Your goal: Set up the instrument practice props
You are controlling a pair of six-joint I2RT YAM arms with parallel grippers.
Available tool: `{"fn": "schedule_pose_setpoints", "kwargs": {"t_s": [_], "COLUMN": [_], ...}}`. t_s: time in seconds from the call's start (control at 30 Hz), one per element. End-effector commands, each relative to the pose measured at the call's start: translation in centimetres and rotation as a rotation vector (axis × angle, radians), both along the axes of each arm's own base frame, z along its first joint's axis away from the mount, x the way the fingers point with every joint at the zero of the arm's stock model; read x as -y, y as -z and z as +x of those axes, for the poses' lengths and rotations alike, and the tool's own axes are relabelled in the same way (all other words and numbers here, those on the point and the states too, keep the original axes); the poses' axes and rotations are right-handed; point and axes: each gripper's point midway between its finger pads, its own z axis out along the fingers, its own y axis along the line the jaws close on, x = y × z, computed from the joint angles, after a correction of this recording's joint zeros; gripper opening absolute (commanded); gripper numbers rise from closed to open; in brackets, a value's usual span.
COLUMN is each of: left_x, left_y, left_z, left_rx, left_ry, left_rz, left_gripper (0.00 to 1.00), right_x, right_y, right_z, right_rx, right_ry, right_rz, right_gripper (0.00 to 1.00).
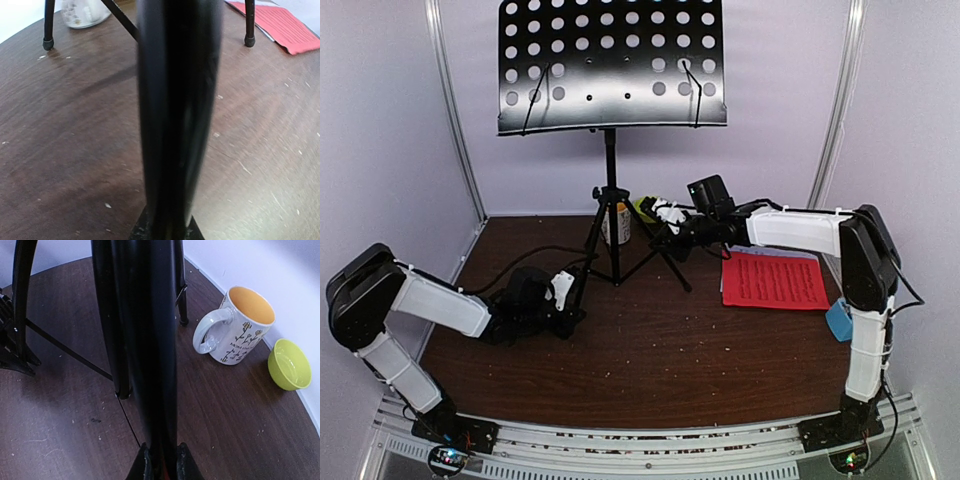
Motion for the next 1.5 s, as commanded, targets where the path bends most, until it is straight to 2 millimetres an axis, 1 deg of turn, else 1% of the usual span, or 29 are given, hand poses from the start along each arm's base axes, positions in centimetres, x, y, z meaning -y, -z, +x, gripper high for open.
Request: {"fn": "schedule_pose_setpoints", "kwargs": {"t_s": [0.0, 0.03, 0.07, 0.1, 0.13, 0.3, 0.37, 0.5, 0.57, 0.6, 0.67, 0.7, 0.77, 0.8, 0.83, 0.87, 0.97, 1.03, 1.1, 1.13, 1.17, 1.2, 1.23, 1.27, 1.3, 1.37, 1.4, 1.47], "left_x": [0.0, 0.2, 0.3, 0.3, 0.4, 0.9, 1.3, 1.6, 1.8, 1.9, 2.0, 2.1, 2.3, 2.3, 2.3, 2.2, 1.8, 1.2, 0.5, 0.2, -0.2, -0.6, -1.0, -1.3, -1.8, -2.8, -3.0, -4.4], "left_y": [-1.2, -1.0, -0.7, -0.6, -0.5, 0.2, 0.5, 0.6, 0.5, 0.4, 0.1, -0.1, -0.5, -0.7, -0.9, -1.1, -2.2, -2.9, -3.9, -4.4, -5.0, -5.6, -6.2, -6.8, -7.4, -8.6, -8.8, -9.3], "left_z": [0.3, 0.0, -0.3, -0.5, -0.7, -2.1, -2.6, -2.8, -2.7, -2.7, -2.6, -2.6, -2.5, -2.4, -2.3, -2.2, -2.1, -2.0, -1.9, -1.9, -1.8, -1.8, -1.9, -1.9, -1.9, -1.6, -1.5, -1.1], "left_rx": [0.027, 0.024, 0.019, 0.016, 0.016, 0.001, -0.003, -0.011, -0.012, -0.011, -0.006, -0.005, 0.0, 0.003, 0.006, 0.01, 0.035, 0.055, 0.076, 0.087, 0.098, 0.109, 0.122, 0.136, 0.154, 0.177, 0.175, 0.189], "left_ry": [-0.04, -0.031, -0.027, -0.022, -0.019, 0.009, 0.024, 0.029, 0.031, 0.03, 0.027, 0.029, 0.034, 0.033, 0.029, 0.023, 0.005, -0.024, -0.053, -0.07, -0.087, -0.107, -0.126, -0.142, -0.164, -0.225, -0.24, -0.324], "left_rz": [-0.068, -0.066, -0.066, -0.07, -0.077, -0.091, -0.086, -0.102, -0.108, -0.111, -0.12, -0.125, -0.133, -0.135, -0.135, -0.133, -0.138, -0.139, -0.145, -0.152, -0.165, -0.176, -0.19, -0.207, -0.219, -0.244, -0.245, -0.259], "left_gripper": [0.01, 0.01, 0.01, 0.01, 0.01, 0.01, 0.01, 0.02, 0.04, 0.06, 0.15, 0.2, 0.31, 0.37, 0.42, 0.48, 0.6, 0.7, 0.76, 0.84, 0.94, 0.97, 0.98, 0.98, 0.98, 0.98, 0.98, 0.98], "right_x": [3.3, 3.9, 4.4, 5.0, 5.6, 7.9, 8.2, 8.3, 8.4, 8.4, 8.7, 8.8, 9.1, 9.3, 9.6, 10.1, 11.8, 13.3, 14.8, 15.6, 16.6, 17.3, 18.0, 18.7, 19.4, 20.6, 21.3, 22.9], "right_y": [-2.2, -1.5, -1.7, -1.4, -0.5, 0.5, 0.5, 0.4, 0.2, -0.1, -0.5, -0.8, -1.4, -1.6, -2.1, -2.5, -3.5, -3.4, -3.1, -3.1, -3.3, -3.2, -3.6, -3.3, -3.7, -3.7, -3.7, -2.9], "right_z": [-0.7, -1.3, -1.6, -2.1, -2.7, -4.3, -4.8, -4.9, -5.1, -5.3, -5.5, -5.6, -5.8, -5.9, -5.9, -5.9, -6.1, -6.1, -6.4, -6.7, -6.9, -7.3, -7.6, -8.0, -8.2, -8.5, -8.4, -8.2], "right_rx": [0.007, -0.004, 0.001, -0.004, -0.016, -0.018, -0.023, -0.027, -0.037, -0.035, -0.031, -0.03, -0.034, -0.038, -0.038, -0.036, -0.037, -0.078, -0.144, -0.174, -0.2, -0.22, -0.23, -0.246, -0.251, -0.281, -0.298, -0.321], "right_ry": [0.112, 0.123, 0.135, 0.149, 0.158, 0.198, 0.201, 0.211, 0.215, 0.217, 0.23, 0.239, 0.258, 0.271, 0.291, 0.32, 0.429, 0.54, 0.658, 0.715, 0.773, 0.826, 0.864, 0.906, 0.946, 1.03, 1.078, 1.182], "right_rz": [0.01, -0.009, -0.013, -0.023, -0.041, -0.089, -0.091, -0.076, -0.074, -0.067, -0.046, -0.037, -0.024, -0.02, -0.013, -0.004, 0.047, 0.095, 0.174, 0.232, 0.299, 0.359, 0.427, 0.468, 0.523, 0.615, 0.665, 0.695], "right_gripper": [0.0, 0.0, 0.0, 0.0, 0.0, 0.0, 0.0, 0.0, 0.0, 0.02, 0.13, 0.21, 0.41, 0.48, 0.53, 0.58, 0.66, 0.68, 0.69, 0.71, 0.76, 0.83, 0.9, 0.96, 0.99, 1.0, 1.0, 1.0]}}
